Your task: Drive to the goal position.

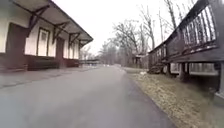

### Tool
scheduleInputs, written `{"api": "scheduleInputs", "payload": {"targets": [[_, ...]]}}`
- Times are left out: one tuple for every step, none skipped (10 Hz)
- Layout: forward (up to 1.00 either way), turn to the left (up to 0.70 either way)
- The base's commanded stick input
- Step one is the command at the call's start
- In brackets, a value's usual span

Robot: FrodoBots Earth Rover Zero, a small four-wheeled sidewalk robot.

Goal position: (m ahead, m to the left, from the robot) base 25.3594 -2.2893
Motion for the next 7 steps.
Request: {"api": "scheduleInputs", "payload": {"targets": [[0.7,0.0],[0.7,0.0],[0.7,0.0],[0.7,0.0],[0.7,0.0],[0.7,0.0],[0.7,0.0]]}}
